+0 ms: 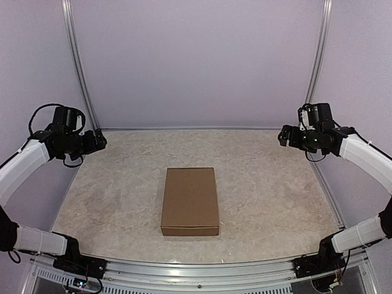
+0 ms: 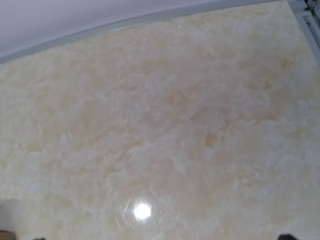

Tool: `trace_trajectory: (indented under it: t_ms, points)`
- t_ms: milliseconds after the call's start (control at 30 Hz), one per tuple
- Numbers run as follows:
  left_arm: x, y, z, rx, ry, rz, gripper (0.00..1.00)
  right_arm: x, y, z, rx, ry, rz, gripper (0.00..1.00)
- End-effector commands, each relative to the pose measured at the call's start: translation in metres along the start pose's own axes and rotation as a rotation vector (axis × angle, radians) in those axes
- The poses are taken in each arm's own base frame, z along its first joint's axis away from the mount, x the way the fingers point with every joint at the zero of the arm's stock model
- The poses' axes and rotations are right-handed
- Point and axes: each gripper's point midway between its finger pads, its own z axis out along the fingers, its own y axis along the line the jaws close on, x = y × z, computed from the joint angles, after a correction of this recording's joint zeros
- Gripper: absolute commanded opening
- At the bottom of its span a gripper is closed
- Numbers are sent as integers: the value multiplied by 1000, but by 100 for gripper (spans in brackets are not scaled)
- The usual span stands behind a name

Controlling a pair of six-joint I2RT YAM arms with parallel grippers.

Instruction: Fold the paper box

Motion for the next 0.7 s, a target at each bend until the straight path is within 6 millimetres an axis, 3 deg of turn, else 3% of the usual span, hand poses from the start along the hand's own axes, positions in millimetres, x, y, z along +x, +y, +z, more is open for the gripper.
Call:
trace_trajectory:
  t_ms: [0, 200, 433, 667]
  points:
    - [4, 6, -10, -3, -34, 24, 99, 11, -15, -13, 57, 24, -20, 100]
    - [-3, 11, -35, -9, -137, 50, 99, 9, -36, -38, 144, -57, -25, 100]
    - [-10, 13, -68, 33, -327, 52, 99, 8, -33, -67, 77, -197, -90, 100]
    - [-4, 10, -73, 80, -383, 66, 99, 15, -32, -77, 36, -253, -77, 100]
